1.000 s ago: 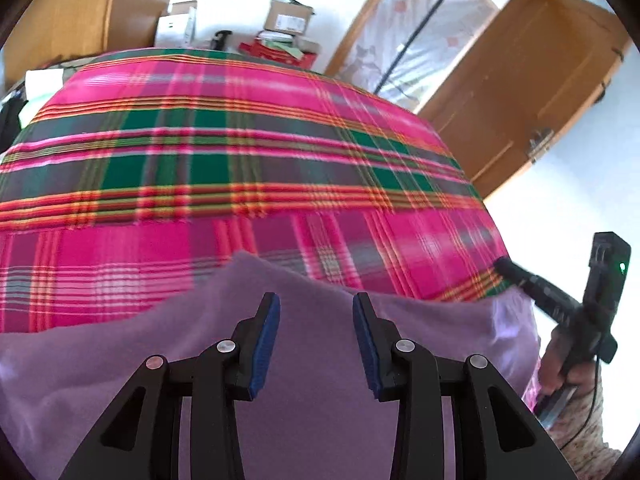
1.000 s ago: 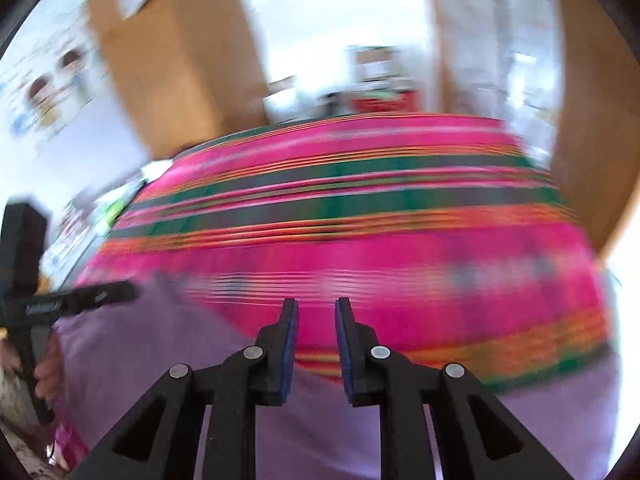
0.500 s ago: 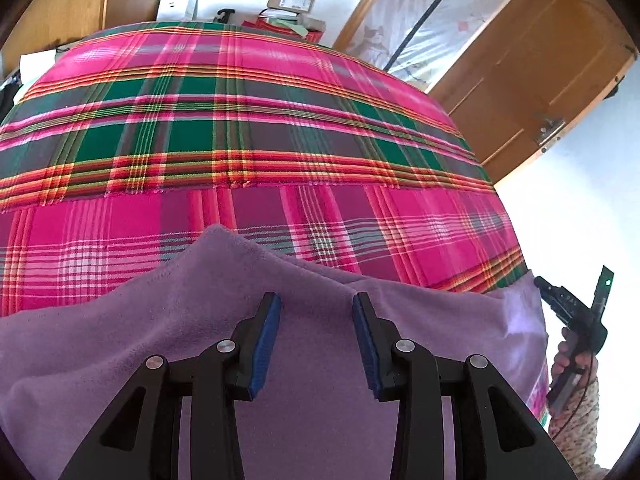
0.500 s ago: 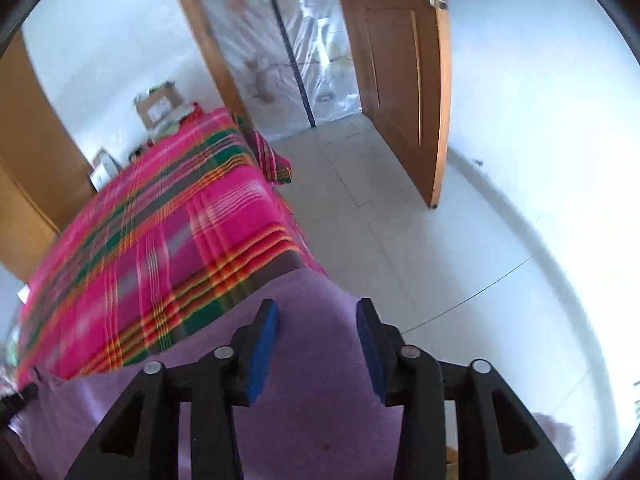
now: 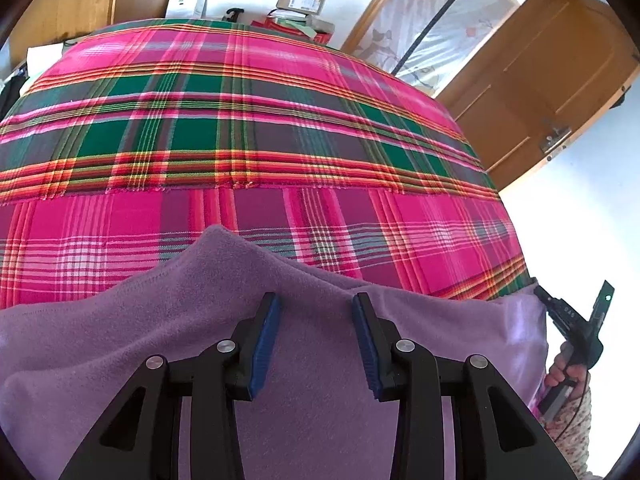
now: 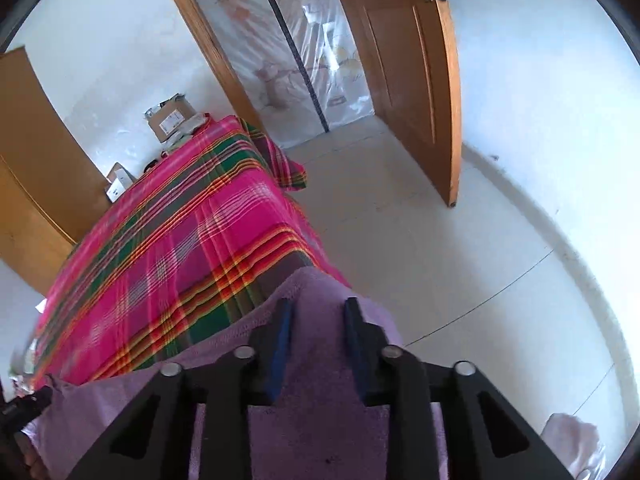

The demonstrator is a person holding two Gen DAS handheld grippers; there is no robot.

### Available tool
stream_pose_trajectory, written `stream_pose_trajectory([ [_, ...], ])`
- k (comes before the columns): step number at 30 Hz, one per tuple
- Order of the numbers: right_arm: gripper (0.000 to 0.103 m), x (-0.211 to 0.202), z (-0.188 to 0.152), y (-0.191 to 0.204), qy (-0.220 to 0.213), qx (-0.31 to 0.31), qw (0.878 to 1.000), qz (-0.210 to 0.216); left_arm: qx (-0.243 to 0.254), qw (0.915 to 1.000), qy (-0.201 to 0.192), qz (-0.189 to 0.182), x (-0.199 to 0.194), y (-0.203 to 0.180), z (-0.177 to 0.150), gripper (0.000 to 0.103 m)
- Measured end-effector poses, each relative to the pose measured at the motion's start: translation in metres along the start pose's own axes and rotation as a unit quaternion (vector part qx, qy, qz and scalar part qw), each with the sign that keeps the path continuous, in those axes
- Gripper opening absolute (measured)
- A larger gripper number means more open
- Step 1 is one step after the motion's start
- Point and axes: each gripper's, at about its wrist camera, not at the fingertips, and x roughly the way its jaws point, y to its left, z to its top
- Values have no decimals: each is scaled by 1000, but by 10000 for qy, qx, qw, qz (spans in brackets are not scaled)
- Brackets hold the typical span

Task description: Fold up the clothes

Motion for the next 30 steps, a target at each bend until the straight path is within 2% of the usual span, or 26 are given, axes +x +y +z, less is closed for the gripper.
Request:
stream_pose_trajectory([
  [6, 12, -4, -1, -1, -174, 239, 9994, -203, -30, 10000, -9, 24, 0, 0, 0, 39],
  [11, 13, 0, -1, 13, -207, -157, 9977, -624, -23, 10000, -26, 26, 0, 0, 0, 39],
  [17, 15, 2, 0, 14, -187, -127, 9972, -708, 120, 9998, -91, 137, 1, -5, -3, 39],
  [19, 19, 3, 1, 12, -184, -128, 9967, -786, 147, 9997, -110, 171, 1, -6, -3, 39],
  [21, 32, 4, 1, 9, -177, -32, 9962, -857, 170, 9996, -135, 205, 1, -7, -4, 39],
  [23, 36, 4, 2, 5, -176, 116, 9959, -884, 190, 9994, -156, 235, 1, -8, -4, 39],
  [26, 38, -2, -2, 3, -236, 351, 9953, -870, 235, 9992, -173, 278, 2, -10, -5, 40],
  [30, 38, -18, -9, 22, -546, 83, 9932, -1022, 324, 9987, -189, 347, 3, -13, -6, 41],
])
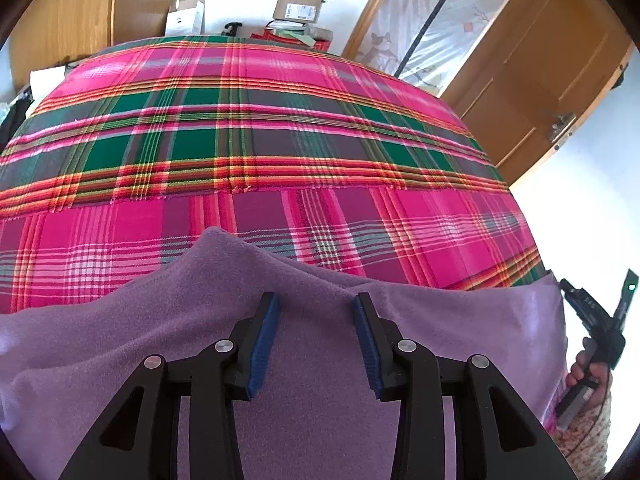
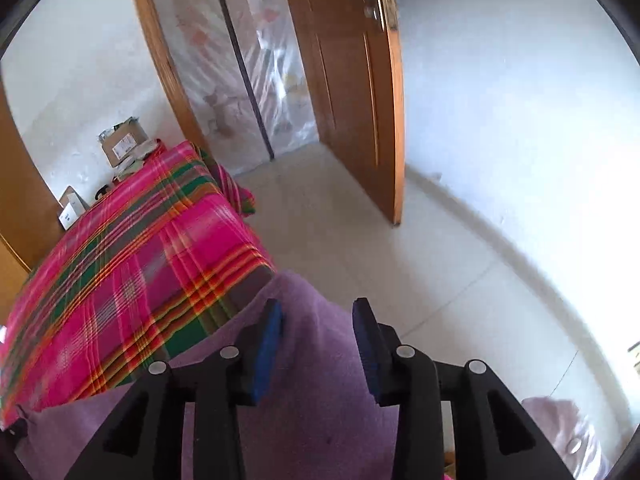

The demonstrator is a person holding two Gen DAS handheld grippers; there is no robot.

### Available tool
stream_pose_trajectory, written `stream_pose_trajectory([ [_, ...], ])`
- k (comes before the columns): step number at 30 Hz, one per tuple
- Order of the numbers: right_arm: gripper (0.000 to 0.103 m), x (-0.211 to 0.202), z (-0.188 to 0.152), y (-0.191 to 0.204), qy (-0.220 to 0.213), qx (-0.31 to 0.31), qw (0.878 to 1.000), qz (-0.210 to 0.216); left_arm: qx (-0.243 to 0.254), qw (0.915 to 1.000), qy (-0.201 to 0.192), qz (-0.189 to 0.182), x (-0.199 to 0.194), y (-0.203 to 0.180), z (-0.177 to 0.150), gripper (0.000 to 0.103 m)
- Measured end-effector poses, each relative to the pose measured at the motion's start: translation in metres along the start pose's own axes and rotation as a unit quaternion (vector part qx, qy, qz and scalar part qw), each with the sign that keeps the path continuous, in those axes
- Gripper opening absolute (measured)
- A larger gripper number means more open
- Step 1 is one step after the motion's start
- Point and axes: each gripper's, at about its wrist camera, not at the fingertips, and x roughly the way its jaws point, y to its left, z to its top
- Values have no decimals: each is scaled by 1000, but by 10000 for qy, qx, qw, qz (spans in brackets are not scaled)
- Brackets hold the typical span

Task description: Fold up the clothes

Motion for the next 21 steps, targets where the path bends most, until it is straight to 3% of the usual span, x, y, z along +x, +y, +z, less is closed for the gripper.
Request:
stream_pose_trajectory([
  [8, 38, -33, -33, 69, 25, -1127, 9906, 774, 115, 9999, -78, 67, 0, -2, -3, 44],
  [13, 38, -36, -62, 104, 175, -1970, 9765, 860, 120, 9999, -102, 43, -1, -1, -3, 44],
  [21, 37, -31, -71, 87, 426, -1741, 9814, 690, 117, 9999, -115, -17, -4, 1, -5, 44],
])
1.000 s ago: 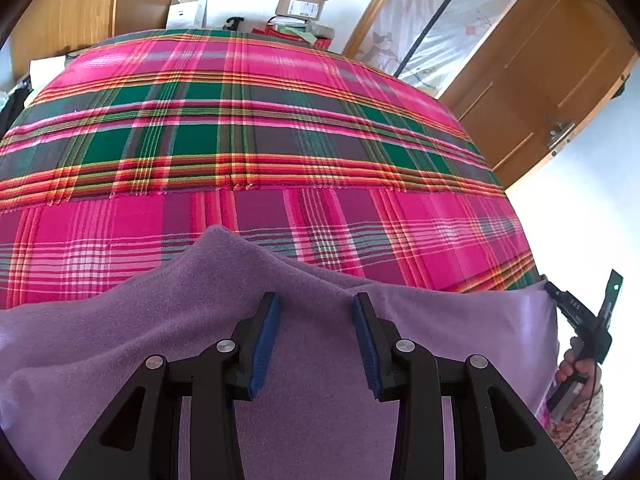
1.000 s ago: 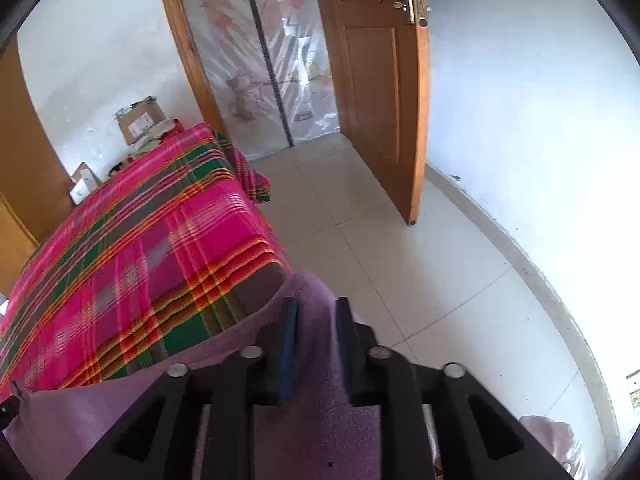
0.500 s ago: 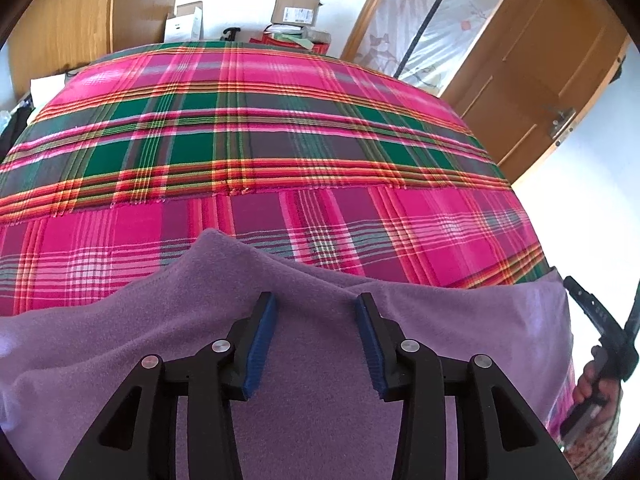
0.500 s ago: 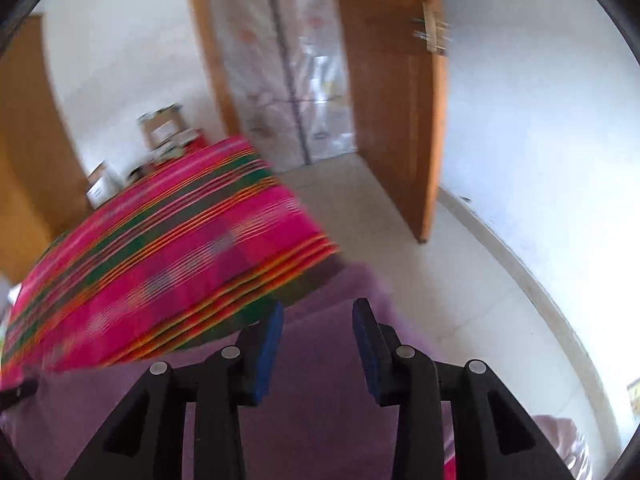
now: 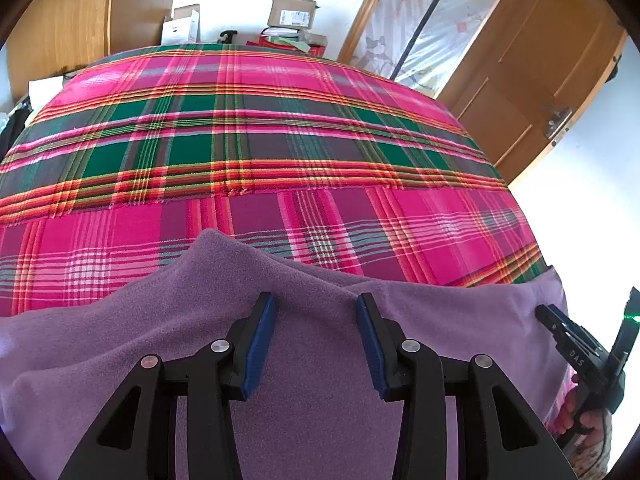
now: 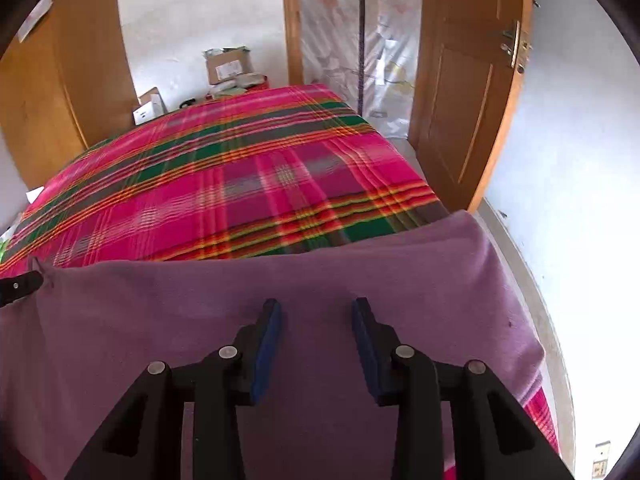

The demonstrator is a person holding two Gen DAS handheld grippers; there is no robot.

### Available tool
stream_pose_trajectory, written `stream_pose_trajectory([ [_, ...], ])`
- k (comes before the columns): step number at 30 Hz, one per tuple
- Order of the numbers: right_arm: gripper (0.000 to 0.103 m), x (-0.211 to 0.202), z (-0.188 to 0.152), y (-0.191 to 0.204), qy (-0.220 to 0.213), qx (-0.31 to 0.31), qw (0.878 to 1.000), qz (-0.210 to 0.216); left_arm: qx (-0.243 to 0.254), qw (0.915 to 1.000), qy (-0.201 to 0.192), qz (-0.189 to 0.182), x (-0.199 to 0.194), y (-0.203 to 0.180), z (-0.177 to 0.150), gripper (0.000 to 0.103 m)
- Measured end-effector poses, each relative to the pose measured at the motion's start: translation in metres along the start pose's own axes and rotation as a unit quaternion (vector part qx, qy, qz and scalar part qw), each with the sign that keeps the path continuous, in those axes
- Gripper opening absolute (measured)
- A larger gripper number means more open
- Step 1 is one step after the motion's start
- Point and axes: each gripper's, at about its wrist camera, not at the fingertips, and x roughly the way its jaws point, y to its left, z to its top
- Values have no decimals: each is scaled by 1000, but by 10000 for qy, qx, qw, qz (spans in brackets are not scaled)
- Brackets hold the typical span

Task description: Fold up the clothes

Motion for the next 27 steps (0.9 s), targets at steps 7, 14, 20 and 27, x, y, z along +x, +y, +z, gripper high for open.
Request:
stream_pose_trajectory([
  [7, 37, -31, -9, 16, -206, -87, 9997, 92, -197, 9996, 165, -150, -12, 10, -5, 44],
  [14, 37, -50, -20, 72, -312, -816, 9938, 694, -373, 9992, -26, 105, -43, 30, -29, 44],
  [20, 37, -39, -46, 96, 48, -1013, 9930, 610, -600, 9980, -28, 216, -65, 56, -57, 44],
  [27, 37, -55, -57, 95, -1, -814, 9961, 348, -812, 9960, -246, 281, -99, 79, -84, 44],
])
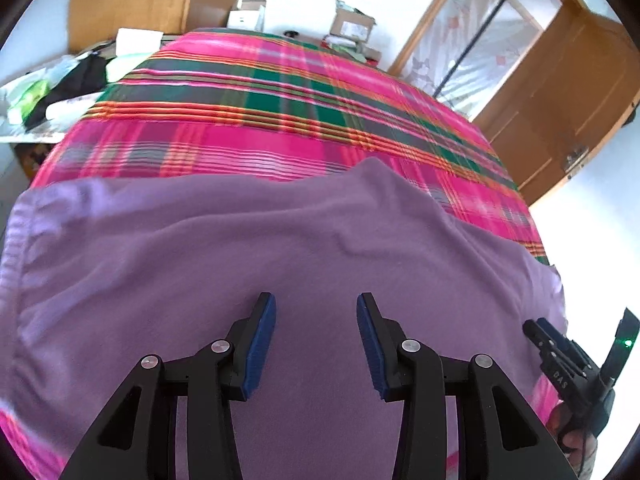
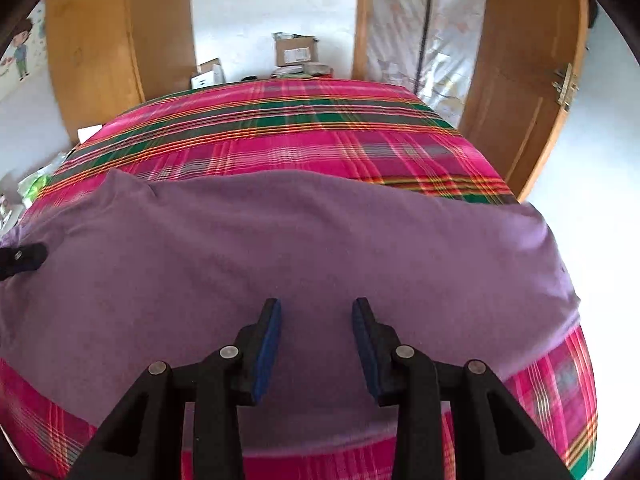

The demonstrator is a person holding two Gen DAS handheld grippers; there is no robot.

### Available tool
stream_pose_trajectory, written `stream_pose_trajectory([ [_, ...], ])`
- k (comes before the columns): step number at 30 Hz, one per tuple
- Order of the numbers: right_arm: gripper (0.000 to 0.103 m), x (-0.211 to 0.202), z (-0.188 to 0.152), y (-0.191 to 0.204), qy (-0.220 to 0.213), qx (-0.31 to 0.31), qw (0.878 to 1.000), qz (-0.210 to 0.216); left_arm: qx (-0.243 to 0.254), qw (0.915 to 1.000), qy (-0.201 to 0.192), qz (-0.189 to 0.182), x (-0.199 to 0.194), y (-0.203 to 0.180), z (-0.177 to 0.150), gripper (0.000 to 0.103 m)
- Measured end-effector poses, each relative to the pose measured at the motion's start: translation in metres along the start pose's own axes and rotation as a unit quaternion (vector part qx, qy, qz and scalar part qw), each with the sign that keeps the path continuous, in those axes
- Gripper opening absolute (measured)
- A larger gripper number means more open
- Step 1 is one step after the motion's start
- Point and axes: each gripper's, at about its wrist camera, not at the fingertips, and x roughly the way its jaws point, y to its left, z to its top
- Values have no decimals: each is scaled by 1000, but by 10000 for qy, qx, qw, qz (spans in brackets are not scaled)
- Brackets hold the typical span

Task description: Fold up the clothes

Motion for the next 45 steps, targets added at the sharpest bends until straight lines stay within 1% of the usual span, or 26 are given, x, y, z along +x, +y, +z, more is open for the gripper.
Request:
stream_pose_trajectory([
  [2, 37, -7, 0, 9, -116, 11, 9999, 115, -78, 9999, -90, 27, -10, 9, -4, 44],
  [6, 37, -20, -3, 45, -305, -433, 9972, 525, -288, 9992, -199, 212, -25, 30, -17, 44],
  [8, 37, -21, -7, 61, -325, -638, 9952, 666, -386, 9985, -213, 315, -33, 41, -24, 44],
  [12, 37, -15, -19, 77, -137, -760, 9942, 745, -473, 9978, -222, 419, -43, 56, -33, 44],
  [14, 37, -14, -24, 78, -58, -736, 9950, 675, -522, 9973, -269, 437, -48, 63, -37, 44],
  [18, 37, -21, -25, 79, -109, -668, 9960, 576, -621, 9963, -361, 473, -58, 76, -46, 44],
  [19, 37, -24, -25, 82, -175, -682, 9954, 650, -657, 9960, -361, 484, -59, 80, -48, 44],
  [21, 37, -25, -28, 89, -175, -741, 9932, 883, -760, 9952, -397, 476, -64, 89, -51, 44],
  [25, 37, -26, -31, 112, -141, -932, 9903, 1026, -899, 9930, -515, 562, -75, 105, -56, 44],
  [27, 37, -29, -28, 127, -188, -1035, 9868, 1232, -985, 9929, -511, 424, -78, 112, -57, 44],
  [28, 37, -30, -26, 135, -217, -1117, 9847, 1321, -1021, 9928, -515, 366, -80, 115, -58, 44],
  [32, 37, -37, -20, 176, -367, -1509, 9726, 1729, -998, 9913, -708, 476, -92, 119, -60, 44],
  [35, 37, -40, -19, 207, -420, -1834, 9601, 2069, -1184, 9899, -748, 221, -98, 129, -60, 44],
  [38, 37, -44, -23, 239, -458, -2229, 9462, 2298, -1359, 9875, -798, -10, -105, 137, -60, 44],
  [39, 37, -45, -22, 248, -489, -2335, 9414, 2383, -1413, 9865, -828, -62, -108, 139, -61, 44],
  [42, 37, -50, -22, 274, -596, -2500, 9265, 2750, -1590, 9817, -1051, 41, -117, 147, -61, 44],
  [45, 37, -53, -25, 300, -627, -2703, 9132, 2984, -1884, 9761, -1084, 4, -120, 162, -63, 44],
])
